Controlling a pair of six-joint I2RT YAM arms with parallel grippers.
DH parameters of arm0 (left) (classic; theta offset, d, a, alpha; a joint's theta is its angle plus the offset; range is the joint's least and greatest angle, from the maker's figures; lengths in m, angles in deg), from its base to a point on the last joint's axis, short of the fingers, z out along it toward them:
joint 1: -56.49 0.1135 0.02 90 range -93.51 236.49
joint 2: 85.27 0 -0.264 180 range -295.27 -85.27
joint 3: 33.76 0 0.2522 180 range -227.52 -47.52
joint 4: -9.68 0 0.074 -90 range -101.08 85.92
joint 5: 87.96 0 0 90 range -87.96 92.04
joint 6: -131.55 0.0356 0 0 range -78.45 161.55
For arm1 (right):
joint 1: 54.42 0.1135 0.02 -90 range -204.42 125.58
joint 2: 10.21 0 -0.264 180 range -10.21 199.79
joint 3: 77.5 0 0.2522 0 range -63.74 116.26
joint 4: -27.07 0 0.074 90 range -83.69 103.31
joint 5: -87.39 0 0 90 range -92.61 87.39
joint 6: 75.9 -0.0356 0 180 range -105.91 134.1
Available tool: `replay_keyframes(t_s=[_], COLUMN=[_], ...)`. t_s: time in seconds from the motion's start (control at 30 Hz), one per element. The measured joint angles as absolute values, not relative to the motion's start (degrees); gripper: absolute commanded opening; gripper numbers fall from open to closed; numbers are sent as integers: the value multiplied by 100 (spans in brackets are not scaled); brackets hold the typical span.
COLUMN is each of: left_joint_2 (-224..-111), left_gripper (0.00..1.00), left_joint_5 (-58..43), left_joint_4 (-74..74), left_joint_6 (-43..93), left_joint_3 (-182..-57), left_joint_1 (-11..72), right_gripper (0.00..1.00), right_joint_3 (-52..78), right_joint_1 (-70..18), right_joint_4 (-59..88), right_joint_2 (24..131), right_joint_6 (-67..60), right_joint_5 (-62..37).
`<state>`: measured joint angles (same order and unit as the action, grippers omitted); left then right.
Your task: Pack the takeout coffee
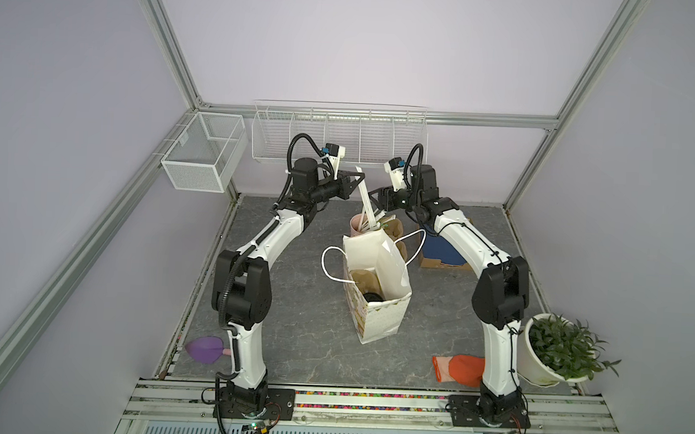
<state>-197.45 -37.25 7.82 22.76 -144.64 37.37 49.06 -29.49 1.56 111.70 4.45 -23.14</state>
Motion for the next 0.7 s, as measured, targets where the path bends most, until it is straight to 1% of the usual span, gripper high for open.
replay_keyframes(t_s=[0.27,0.53,0.7], left_joint_2=[-19747,-19771,-19776], left_gripper=[0,0,0], left_joint_5=[-3722,-3725,-3729], left_joint_4=[756,739,741], left_joint_6=[2327,2362,2366], left_joint_3=[-14464,-14464,-14467], left_joint_1=[3737,3737,3737], right_gripper=[63,65,64], right_joint_3=[4399,4302,4241], right_joint_1=[-3076,-3200,-3205], right_joint_4=[701,1195,1433], right_joint_2=[11024,10858,10829], right_joint_6=[226,75,-1], right_joint_5=[-2504,-2861,-3151])
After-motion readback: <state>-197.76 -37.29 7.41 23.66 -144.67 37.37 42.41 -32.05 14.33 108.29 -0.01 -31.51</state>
